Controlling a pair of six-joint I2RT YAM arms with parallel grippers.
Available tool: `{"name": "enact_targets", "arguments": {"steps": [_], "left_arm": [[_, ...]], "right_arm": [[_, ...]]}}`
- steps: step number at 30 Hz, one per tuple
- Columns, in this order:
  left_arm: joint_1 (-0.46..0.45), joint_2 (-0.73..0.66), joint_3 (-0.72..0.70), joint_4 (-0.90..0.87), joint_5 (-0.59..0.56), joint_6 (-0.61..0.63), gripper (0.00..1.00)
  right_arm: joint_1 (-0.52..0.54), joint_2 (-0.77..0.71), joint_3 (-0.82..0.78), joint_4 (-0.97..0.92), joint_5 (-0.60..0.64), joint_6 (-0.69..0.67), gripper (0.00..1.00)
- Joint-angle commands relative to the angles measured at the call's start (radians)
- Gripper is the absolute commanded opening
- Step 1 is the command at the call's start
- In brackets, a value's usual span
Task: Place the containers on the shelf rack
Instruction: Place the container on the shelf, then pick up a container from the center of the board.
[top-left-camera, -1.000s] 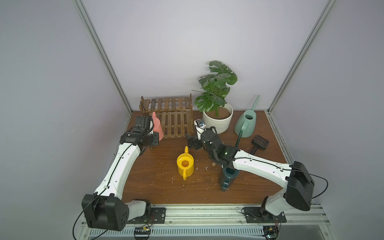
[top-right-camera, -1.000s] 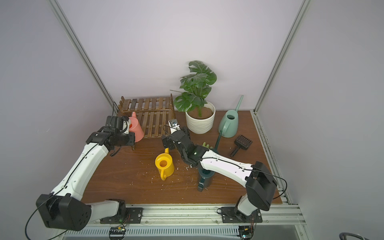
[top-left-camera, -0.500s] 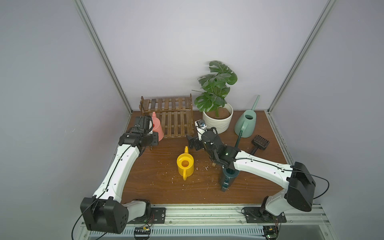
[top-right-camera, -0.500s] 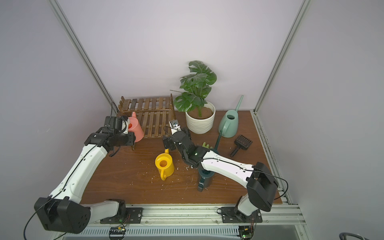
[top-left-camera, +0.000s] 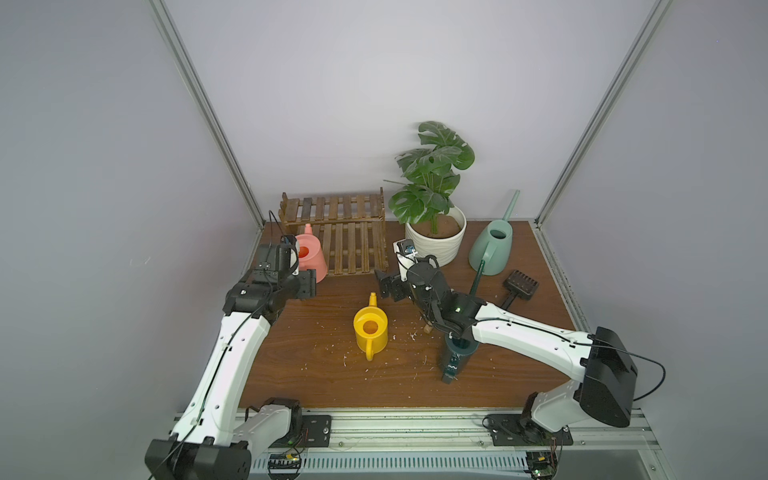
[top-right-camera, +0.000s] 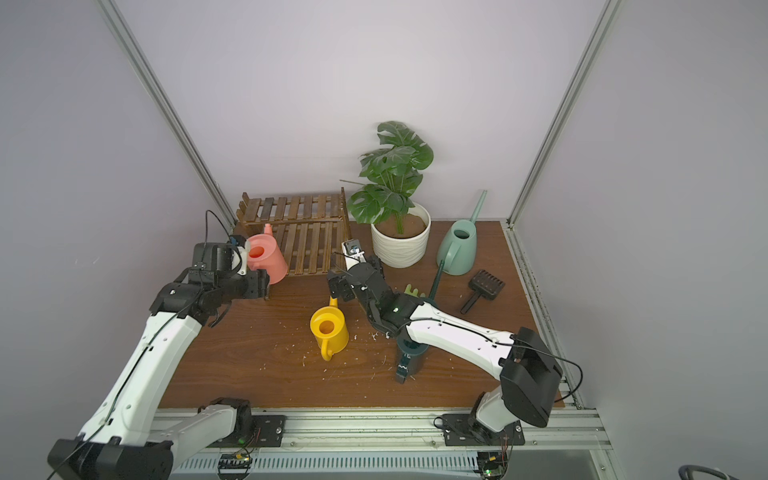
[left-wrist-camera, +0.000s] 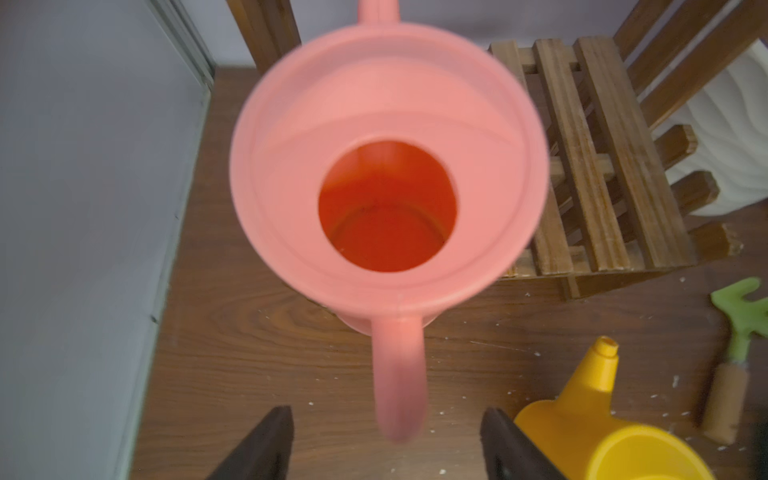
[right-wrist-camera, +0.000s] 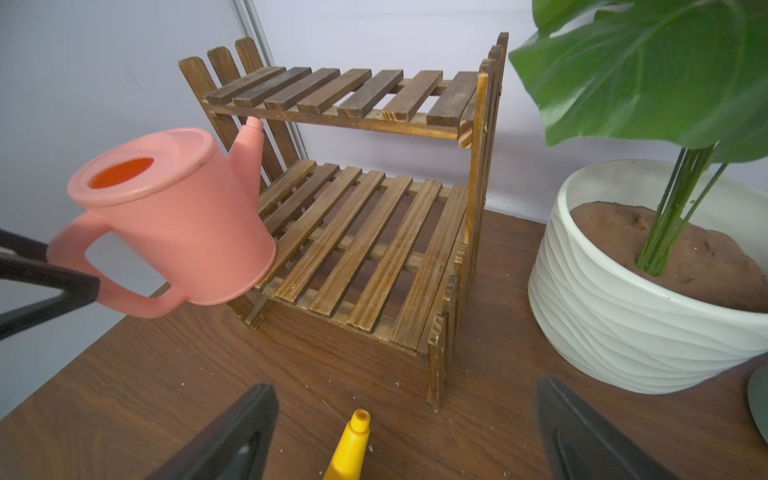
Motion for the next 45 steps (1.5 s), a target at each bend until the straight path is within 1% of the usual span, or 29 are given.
{"name": "enact_targets", "arguments": {"steps": [1, 2, 3, 7, 11, 13, 15, 17, 19, 21, 24, 27, 30, 36, 42, 45], "left_arm": [[-0.012, -0.088, 0.012, -0.013, -0.011, 0.055, 0.93], [-0.011, -0.106, 0.019, -0.014, -0.002, 0.072, 0.98], [-0.01, -0.125, 0.026, -0.016, 0.009, 0.089, 1.0], [-0.009, -0.15, 0.063, -0.036, 0.079, 0.137, 1.0], [-0.009, -0.142, 0.084, -0.044, 0.138, 0.13, 1.0], [-0.009, -0.138, 0.089, -0.043, 0.168, 0.122, 1.0], [-0.009, -0.135, 0.092, -0.043, 0.188, 0.117, 1.0], [-0.009, -0.137, 0.087, -0.043, 0.206, 0.117, 1.0], [-0.009, -0.145, 0.076, -0.043, 0.225, 0.124, 1.0], [-0.009, -0.154, 0.066, -0.041, 0.242, 0.127, 1.0], [-0.009, -0.155, 0.061, -0.042, 0.247, 0.126, 1.0], [-0.009, -0.157, 0.054, -0.042, 0.243, 0.126, 1.0], [-0.009, -0.16, 0.049, -0.042, 0.235, 0.124, 1.0], [-0.009, -0.169, 0.04, -0.042, 0.224, 0.125, 1.0], [-0.008, -0.177, 0.039, -0.039, 0.214, 0.125, 1.0], [-0.006, -0.18, 0.033, -0.04, 0.212, 0.125, 1.0]], "right_arm": [[0.027, -0.036, -0.004, -0.056, 0.028, 0.026, 0.96], [0.039, -0.035, 0.005, -0.08, 0.048, 0.032, 0.95], [0.054, -0.032, 0.016, -0.112, 0.067, 0.04, 0.95], [0.12, -0.03, 0.052, -0.238, 0.152, 0.097, 0.93], [0.207, -0.047, 0.071, -0.372, 0.258, 0.21, 0.91], [0.259, -0.046, 0.075, -0.425, 0.29, 0.282, 0.88], [0.308, -0.035, 0.08, -0.495, 0.314, 0.383, 0.85], [0.361, -0.01, 0.089, -0.57, 0.321, 0.527, 0.84], [0.411, 0.014, 0.086, -0.589, 0.316, 0.631, 0.81], [0.46, 0.054, 0.076, -0.561, 0.278, 0.707, 0.79], [0.486, 0.126, 0.08, -0.531, 0.226, 0.77, 0.78], [0.495, 0.199, 0.092, -0.487, 0.2, 0.79, 0.78], [0.494, 0.271, 0.114, -0.475, 0.209, 0.803, 0.78], [0.445, 0.367, 0.12, -0.427, 0.213, 0.797, 0.77], [0.406, 0.417, 0.12, -0.408, 0.244, 0.775, 0.67], [0.393, 0.417, 0.107, -0.405, 0.261, 0.768, 0.6]]}}
